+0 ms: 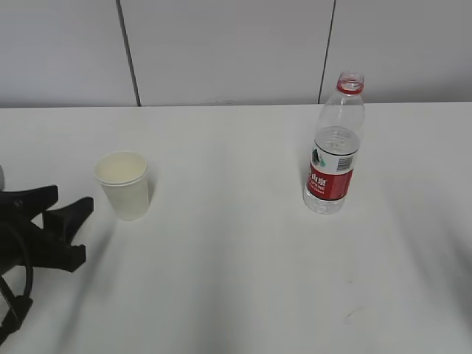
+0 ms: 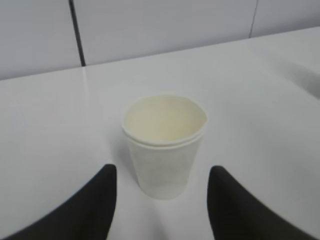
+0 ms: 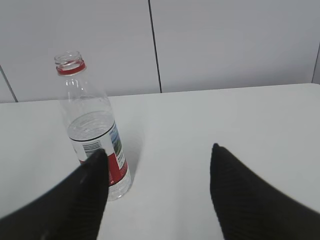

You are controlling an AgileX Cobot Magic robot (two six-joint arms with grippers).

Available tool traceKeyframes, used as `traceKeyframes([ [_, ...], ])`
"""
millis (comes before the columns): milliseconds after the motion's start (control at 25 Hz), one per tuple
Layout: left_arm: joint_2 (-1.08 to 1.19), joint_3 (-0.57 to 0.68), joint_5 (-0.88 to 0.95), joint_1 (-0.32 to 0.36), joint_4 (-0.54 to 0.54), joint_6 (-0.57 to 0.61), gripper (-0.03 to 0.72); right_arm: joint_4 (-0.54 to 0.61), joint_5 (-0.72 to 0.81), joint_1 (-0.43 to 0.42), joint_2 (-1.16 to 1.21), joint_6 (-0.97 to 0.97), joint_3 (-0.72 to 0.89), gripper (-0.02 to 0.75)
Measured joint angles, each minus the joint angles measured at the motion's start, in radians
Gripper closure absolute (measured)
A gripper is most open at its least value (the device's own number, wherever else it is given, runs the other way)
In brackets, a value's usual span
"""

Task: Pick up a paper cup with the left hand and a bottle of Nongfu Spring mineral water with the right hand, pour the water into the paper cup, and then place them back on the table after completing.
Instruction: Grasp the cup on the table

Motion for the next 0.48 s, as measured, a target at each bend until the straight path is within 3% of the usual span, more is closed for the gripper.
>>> traceKeyframes([
  [200,0.135,-0.003,-0.019,-0.001,0.011,-0.001,0.315,0.0,-0.001,0.0,0.0,0.0,0.0,0.262],
  [480,0.157,-0.004,-0.026,-0.001,0.09,-0.001,0.315,0.0,-0.003,0.0,0.0,0.0,0.0,0.262],
])
